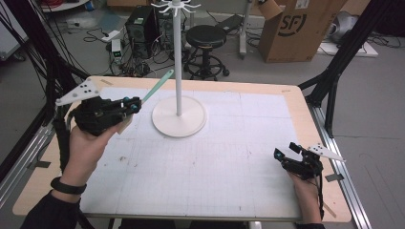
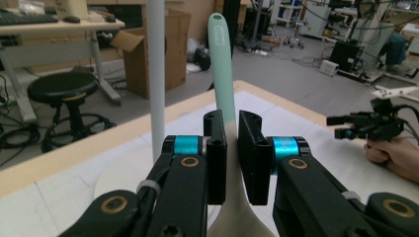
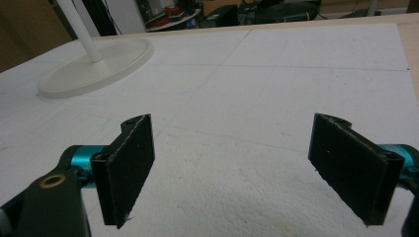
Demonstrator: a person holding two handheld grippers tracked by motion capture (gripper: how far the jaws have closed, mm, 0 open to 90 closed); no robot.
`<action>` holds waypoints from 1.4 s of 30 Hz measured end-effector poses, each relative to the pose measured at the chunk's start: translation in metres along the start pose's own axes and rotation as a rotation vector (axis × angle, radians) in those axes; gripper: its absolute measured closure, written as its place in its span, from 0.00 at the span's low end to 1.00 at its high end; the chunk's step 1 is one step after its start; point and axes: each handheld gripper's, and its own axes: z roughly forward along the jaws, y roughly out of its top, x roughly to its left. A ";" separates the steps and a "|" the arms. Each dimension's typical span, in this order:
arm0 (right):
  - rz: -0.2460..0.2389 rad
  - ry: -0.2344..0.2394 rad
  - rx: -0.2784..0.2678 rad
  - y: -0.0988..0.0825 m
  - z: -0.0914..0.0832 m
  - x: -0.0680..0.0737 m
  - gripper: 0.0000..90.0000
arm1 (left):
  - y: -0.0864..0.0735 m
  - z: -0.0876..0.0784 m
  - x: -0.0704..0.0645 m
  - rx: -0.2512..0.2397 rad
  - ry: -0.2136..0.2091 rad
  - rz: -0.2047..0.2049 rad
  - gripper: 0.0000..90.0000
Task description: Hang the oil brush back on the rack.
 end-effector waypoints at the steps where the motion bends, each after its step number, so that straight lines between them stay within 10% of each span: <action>1: 0.002 -0.001 0.001 0.000 0.000 0.000 0.19 | 0.005 -0.002 0.001 -0.005 0.004 0.008 0.91; 20: -0.001 0.001 -0.002 0.000 0.000 0.000 0.19 | 0.076 -0.011 0.012 -0.092 0.020 0.084 0.91; 42: -0.001 0.002 -0.001 0.000 0.000 0.000 0.19 | 0.094 -0.006 0.027 -0.115 0.030 0.065 0.91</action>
